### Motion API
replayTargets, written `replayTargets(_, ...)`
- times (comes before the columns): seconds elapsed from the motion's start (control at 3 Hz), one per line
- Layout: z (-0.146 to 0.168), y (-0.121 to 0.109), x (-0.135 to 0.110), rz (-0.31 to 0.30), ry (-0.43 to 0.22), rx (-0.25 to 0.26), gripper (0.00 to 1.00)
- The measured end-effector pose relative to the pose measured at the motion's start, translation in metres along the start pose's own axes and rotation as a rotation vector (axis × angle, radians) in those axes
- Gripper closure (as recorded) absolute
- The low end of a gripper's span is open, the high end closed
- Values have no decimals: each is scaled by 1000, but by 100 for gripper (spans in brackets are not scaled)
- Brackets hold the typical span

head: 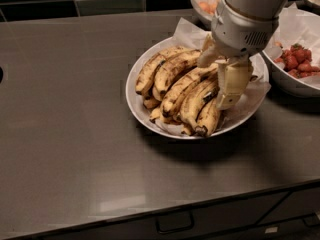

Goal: Pick banana from white bowl

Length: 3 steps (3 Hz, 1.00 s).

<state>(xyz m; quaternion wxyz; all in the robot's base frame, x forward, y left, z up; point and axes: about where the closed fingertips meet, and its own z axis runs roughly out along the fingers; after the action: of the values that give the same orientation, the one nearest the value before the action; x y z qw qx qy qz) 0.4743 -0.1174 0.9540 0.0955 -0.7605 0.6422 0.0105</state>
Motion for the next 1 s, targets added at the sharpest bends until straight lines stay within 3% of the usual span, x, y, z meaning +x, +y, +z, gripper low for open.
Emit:
replayTargets(0.33,-2,-1,-3,-13,7,-6,34)
replayTargets(0.67,-5,-4,-5,-22,14,-3,44)
replayTargets(1.0,-5,-5,-5,-23,15,-2,38)
